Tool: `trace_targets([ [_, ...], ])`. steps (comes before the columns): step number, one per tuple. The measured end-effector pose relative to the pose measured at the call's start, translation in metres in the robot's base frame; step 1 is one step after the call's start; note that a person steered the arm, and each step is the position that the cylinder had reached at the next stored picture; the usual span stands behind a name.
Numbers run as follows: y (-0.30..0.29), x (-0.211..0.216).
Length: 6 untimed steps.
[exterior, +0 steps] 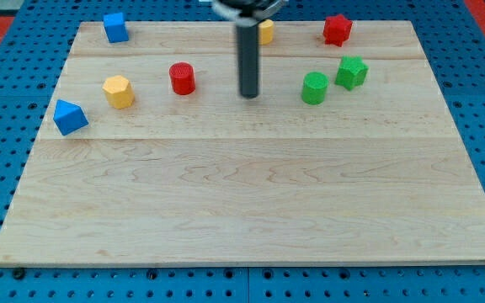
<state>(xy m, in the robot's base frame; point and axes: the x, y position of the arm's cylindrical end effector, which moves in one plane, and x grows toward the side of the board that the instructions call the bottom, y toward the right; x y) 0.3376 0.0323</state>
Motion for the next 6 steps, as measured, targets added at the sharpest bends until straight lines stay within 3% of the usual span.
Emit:
trace_targets([
  [1,0.024,-0.013],
  [2,0.100,0.047],
  [3,0.134,0.064],
  [4,0.092,0.020],
  [6,0.191,0.053],
])
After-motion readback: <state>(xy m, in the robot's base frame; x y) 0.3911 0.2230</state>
